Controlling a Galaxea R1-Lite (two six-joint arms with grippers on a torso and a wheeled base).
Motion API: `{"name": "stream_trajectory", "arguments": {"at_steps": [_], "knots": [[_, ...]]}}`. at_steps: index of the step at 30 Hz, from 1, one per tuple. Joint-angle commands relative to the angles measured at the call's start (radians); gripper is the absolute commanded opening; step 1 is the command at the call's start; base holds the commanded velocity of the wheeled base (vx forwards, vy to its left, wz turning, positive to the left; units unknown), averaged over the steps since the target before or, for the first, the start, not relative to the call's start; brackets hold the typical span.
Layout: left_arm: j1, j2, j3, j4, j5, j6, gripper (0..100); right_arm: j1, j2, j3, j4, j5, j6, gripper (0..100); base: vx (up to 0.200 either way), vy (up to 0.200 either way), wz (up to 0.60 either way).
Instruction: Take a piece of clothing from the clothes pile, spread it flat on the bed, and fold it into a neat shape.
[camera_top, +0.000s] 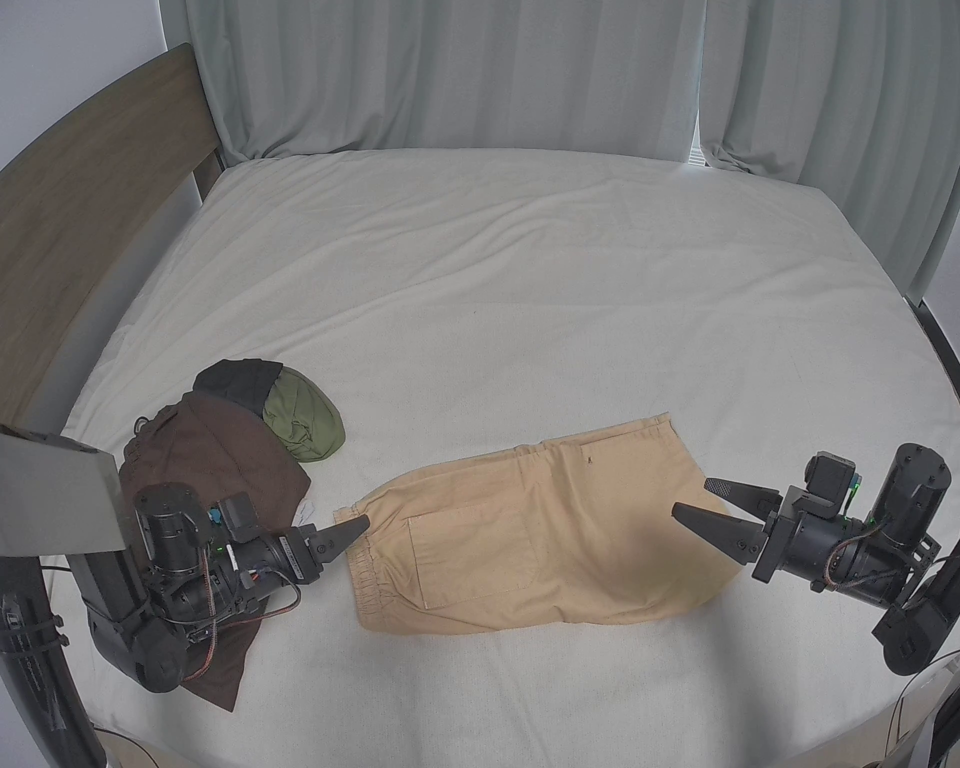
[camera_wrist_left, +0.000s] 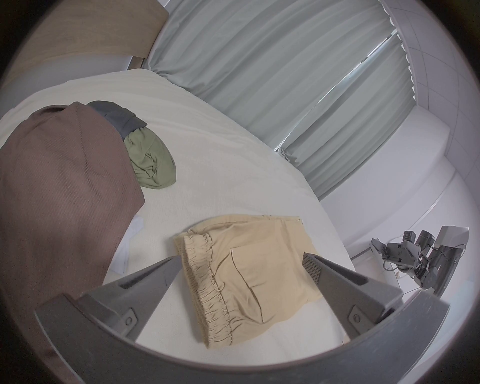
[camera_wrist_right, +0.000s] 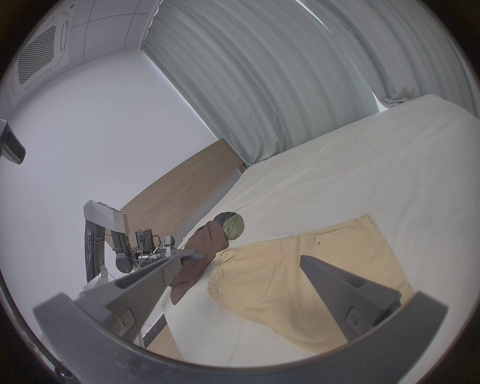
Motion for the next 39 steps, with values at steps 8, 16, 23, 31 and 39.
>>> {"name": "stream_trajectory", "arguments": {"at_steps": [8, 16, 23, 31, 39], "knots": [[-0.002, 0.106, 0.004, -0.002, 0.000, -0.003, 100, 0.006, 0.004, -0.004, 0.000, 0.001, -0.040, 100, 0.000, 0.000, 0.00], [-0.008, 0.204, -0.014, -0.002, 0.000, -0.003, 100, 0.008, 0.013, -0.001, 0.000, 0.002, -0.049, 100, 0.000, 0.000, 0.00], [-0.025, 0.269, -0.036, -0.002, 0.000, -0.020, 100, 0.005, 0.014, 0.001, 0.000, 0.001, -0.047, 100, 0.000, 0.000, 0.00], [-0.037, 0.331, -0.083, -0.002, 0.003, -0.069, 100, 0.009, 0.022, 0.002, 0.000, 0.002, -0.047, 100, 0.000, 0.000, 0.00], [-0.082, 0.331, -0.100, -0.002, 0.006, -0.180, 100, 0.012, 0.041, 0.004, 0.000, 0.001, -0.049, 100, 0.000, 0.000, 0.00]]}}
